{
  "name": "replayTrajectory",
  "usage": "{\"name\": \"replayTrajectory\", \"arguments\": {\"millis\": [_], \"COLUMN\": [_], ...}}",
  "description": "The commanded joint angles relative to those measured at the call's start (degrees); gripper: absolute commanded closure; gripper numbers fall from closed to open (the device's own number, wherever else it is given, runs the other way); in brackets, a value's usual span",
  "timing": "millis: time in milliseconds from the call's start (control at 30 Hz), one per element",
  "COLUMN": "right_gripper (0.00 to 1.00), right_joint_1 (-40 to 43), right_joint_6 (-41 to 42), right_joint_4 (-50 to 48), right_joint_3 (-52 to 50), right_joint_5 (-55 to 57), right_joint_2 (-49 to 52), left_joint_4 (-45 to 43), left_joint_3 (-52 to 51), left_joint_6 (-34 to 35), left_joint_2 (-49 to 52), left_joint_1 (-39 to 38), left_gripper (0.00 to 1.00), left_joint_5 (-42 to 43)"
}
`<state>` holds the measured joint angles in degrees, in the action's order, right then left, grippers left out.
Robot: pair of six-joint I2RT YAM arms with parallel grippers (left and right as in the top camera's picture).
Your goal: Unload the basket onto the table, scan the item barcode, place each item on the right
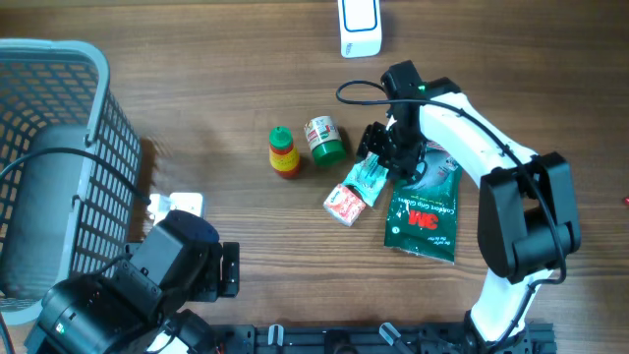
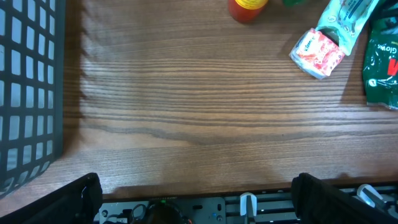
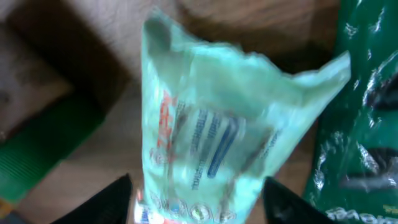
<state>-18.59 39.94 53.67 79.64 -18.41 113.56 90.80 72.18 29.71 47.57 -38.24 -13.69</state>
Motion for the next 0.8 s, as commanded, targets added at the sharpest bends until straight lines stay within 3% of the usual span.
{"name": "replayTrajectory", "arguments": {"millis": [0,133,267,367,567,767], "right_gripper": [0.43,0.43,0.43,0.4,0.22,0.2], "right_joint_1": [0.07,0.07,0.07,0.22,2.91,1.27], "right_joint_6": [5.07,6.75,6.56,4.72,-8.44,-10.32], "right_joint_4": [-5.18,-15.98,-19.98,-18.4,-6.51,-1.31], "right_joint_3": [-4.7,-12.76,-16.0,-15.89,-8.94,1.53], "right_joint_5": [2.36,2.36,3.37,6.27,20.9,18.6], "right_joint_2": [0.63,0.66,0.66,0.63,-2.6,-9.75], "left_joint_4": [-0.15,-0.15,-0.13,-0.15,-0.15,-0.13], "left_joint_3": [-0.2,-0.2,-0.2,-0.2,-0.2,-0.2], "left_joint_6": [0.98,0.98,0.98,0.98,0.98,0.98], "left_joint_2": [-0.22,-0.22,-0.22,-0.22,-0.22,-0.22], "left_joint_1": [-0.15,-0.15,-0.15,-0.15,-0.15,-0.15], "left_gripper": [0.0,0.0,0.0,0.0,0.0,0.0], "left_joint_5": [-0.5,-0.5,-0.5,-0.5,-0.5,-0.5]}}
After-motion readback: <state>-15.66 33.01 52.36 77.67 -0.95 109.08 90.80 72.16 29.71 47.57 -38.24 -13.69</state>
